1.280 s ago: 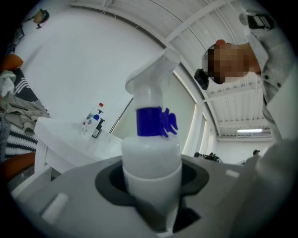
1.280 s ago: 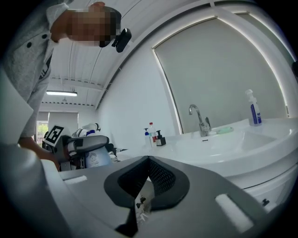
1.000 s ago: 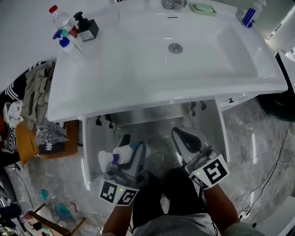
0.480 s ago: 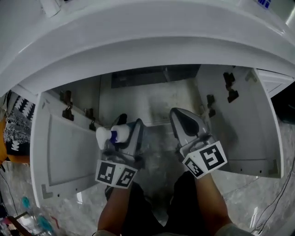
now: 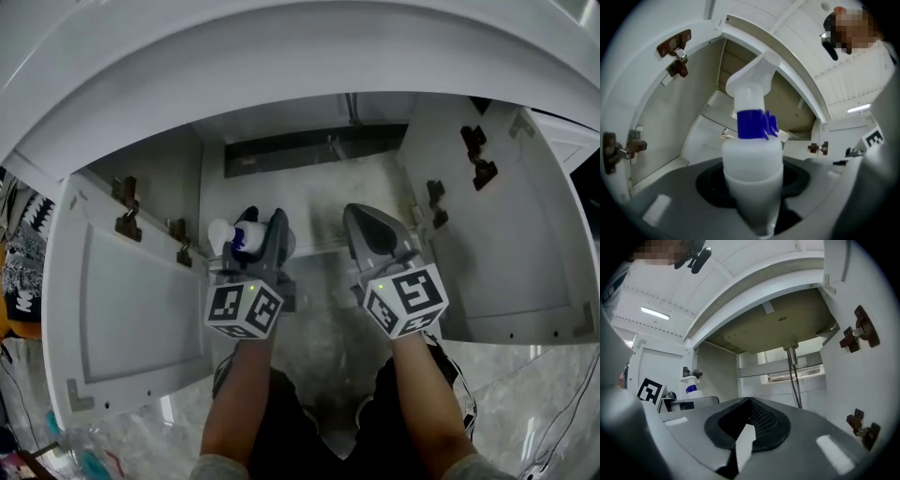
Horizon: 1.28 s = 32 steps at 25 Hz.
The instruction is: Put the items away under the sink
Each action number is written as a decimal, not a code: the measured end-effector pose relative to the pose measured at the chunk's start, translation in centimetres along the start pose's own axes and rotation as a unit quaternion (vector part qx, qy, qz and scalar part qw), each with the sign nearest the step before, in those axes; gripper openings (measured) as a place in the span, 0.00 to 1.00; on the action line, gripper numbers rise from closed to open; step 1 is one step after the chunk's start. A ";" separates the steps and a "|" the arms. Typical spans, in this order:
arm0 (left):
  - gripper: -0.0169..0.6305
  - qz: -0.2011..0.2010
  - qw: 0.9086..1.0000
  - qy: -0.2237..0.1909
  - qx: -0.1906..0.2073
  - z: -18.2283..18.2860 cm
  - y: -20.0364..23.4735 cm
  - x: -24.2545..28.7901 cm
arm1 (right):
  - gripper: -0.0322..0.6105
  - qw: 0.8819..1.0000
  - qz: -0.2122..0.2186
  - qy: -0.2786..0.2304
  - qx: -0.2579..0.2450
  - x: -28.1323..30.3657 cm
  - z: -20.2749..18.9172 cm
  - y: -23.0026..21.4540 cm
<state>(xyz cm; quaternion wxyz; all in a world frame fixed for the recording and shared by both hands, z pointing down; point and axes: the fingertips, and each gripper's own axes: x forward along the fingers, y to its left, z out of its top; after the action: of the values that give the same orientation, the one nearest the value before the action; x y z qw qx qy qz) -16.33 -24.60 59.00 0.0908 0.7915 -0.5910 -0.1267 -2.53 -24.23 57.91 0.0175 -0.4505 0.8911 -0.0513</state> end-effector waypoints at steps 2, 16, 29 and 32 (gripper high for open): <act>0.36 0.006 1.000 0.012 0.012 -1.1 0.3 0.6 | 0.05 1.000 -0.001 0.006 -0.001 0.2 -0.8 -0.2; 0.36 0.068 0.992 0.079 0.064 -8.4 4.2 3.8 | 0.05 0.998 0.033 0.055 0.001 0.9 -6.3 1.4; 0.36 0.078 0.982 0.114 0.130 -12.8 4.8 7.9 | 0.05 0.994 0.019 0.100 -0.048 -3.1 -7.3 -0.9; 0.36 0.073 0.979 0.123 0.147 -13.2 4.6 8.8 | 0.05 0.993 0.013 0.108 -0.045 -4.0 -7.6 -1.6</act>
<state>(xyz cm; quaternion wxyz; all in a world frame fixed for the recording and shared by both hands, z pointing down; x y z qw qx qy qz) -14.11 -34.47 72.12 0.0544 0.7605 -0.6435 0.0672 0.52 -21.37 65.59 -0.0989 -0.4312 0.8949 -0.0589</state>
